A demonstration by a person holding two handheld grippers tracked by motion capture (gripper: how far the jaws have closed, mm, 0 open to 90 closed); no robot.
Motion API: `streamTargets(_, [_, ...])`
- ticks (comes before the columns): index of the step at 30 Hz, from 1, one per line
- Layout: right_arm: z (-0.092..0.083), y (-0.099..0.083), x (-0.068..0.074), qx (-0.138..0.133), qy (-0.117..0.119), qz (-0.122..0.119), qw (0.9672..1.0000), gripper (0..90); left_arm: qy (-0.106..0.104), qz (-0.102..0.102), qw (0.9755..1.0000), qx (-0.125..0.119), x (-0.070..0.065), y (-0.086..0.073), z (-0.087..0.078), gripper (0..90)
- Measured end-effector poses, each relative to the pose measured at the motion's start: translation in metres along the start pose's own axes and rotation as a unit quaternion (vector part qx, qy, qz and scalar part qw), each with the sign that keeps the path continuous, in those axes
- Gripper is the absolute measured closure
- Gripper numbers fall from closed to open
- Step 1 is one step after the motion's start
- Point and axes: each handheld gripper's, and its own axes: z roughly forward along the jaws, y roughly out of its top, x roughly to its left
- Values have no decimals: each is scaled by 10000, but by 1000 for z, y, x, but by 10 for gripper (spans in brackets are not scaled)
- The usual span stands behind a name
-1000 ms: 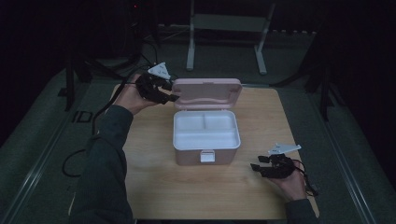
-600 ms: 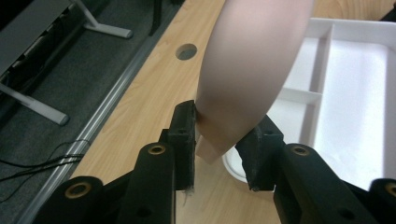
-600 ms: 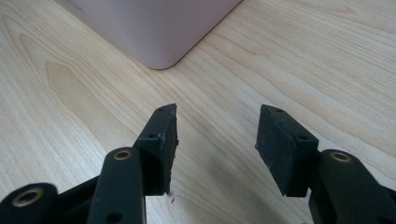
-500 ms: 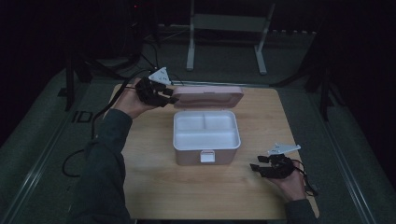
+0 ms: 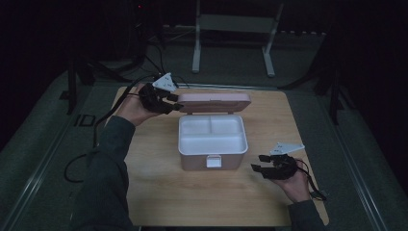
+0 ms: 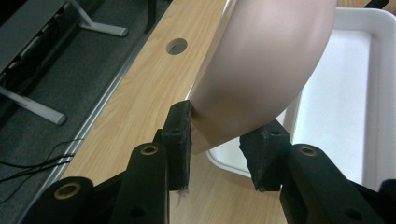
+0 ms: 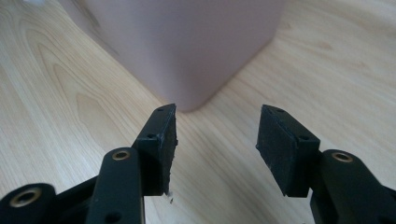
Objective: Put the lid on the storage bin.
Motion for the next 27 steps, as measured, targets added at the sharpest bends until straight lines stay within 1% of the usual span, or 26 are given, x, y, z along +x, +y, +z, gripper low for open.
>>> streamTargets(2, [0,3,1,-18,42,-31,10000,470,-5,-1,10000,-3,0,0,0,636])
streamTargets(3, [2,13,6,-82,102,-151,9998,468,-9,-2,10000,2,0,-1,0,637])
streamTargets(8, [6,22,10,-130,186,-263,9994,467,-6,-16,10000,-21,-1,-1,0,637])
streamTargets(13, [11,30,12,-205,245,-327,9990,470,-12,-8,10000,-15,-1,-2,0,636])
streamTargets(17, [16,33,16,-222,317,-357,9986,498,-19,-30,10000,-36,-2,-3,0,634])
streamTargets(18, [17,33,17,-181,315,-410,9985,493,-20,-20,10000,-31,-2,-3,0,633])
streamTargets(20, [19,34,19,-116,231,-469,9986,494,-16,10,10000,-18,-3,-3,-1,631])
streamTargets(27, [18,33,22,-99,197,-485,9986,500,-22,35,10000,9,-6,-4,-1,624])
